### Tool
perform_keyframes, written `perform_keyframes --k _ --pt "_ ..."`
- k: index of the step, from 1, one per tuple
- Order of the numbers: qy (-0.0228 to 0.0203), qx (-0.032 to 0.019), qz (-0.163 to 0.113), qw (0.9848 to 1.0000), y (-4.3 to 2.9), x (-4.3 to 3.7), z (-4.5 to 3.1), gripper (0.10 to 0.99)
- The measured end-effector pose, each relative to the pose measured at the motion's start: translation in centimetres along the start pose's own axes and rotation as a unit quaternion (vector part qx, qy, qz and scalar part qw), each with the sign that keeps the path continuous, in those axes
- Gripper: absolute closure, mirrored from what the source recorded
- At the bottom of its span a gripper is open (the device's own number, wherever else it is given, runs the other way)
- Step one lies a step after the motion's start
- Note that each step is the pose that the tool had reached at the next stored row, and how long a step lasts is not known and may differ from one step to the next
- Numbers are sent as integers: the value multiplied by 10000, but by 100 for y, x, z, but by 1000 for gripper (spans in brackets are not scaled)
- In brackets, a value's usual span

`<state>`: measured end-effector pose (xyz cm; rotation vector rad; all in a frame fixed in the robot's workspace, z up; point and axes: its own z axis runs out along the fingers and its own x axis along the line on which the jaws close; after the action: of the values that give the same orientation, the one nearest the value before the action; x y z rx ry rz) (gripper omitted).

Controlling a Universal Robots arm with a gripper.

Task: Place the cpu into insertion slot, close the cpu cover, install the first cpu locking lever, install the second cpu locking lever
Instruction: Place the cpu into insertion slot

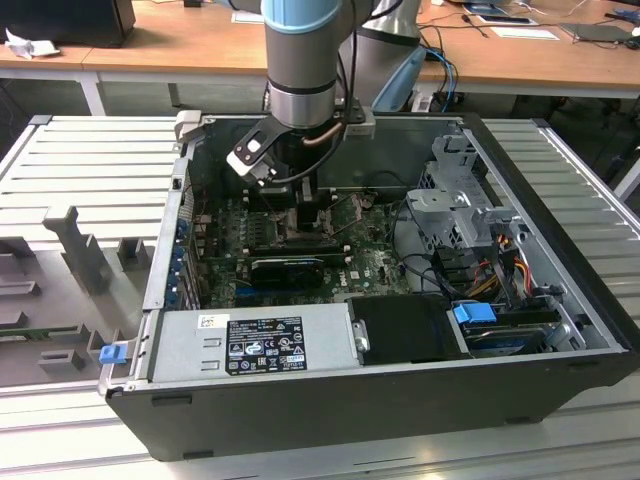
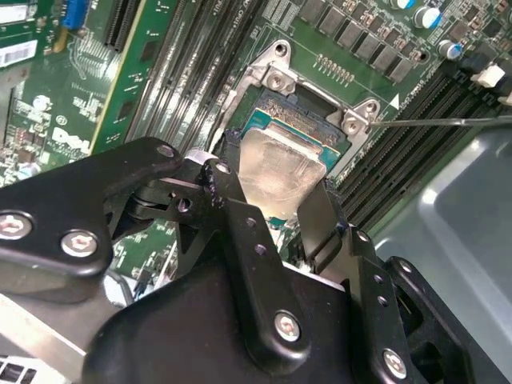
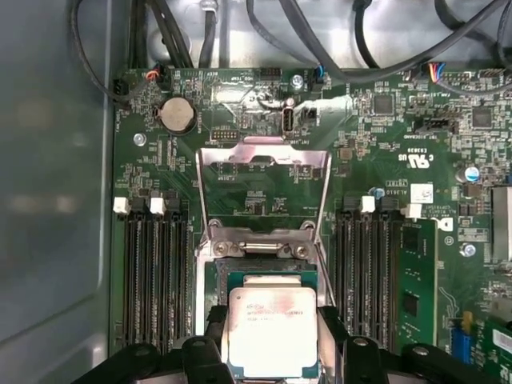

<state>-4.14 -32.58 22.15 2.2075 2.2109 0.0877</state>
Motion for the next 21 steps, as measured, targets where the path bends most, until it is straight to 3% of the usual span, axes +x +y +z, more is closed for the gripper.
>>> perform_keyframes --k 11,21 --pt "-3 -1 38 10000 -15 35 136 557" --pt "-9 -2 86 10000 -18 52 195 557"
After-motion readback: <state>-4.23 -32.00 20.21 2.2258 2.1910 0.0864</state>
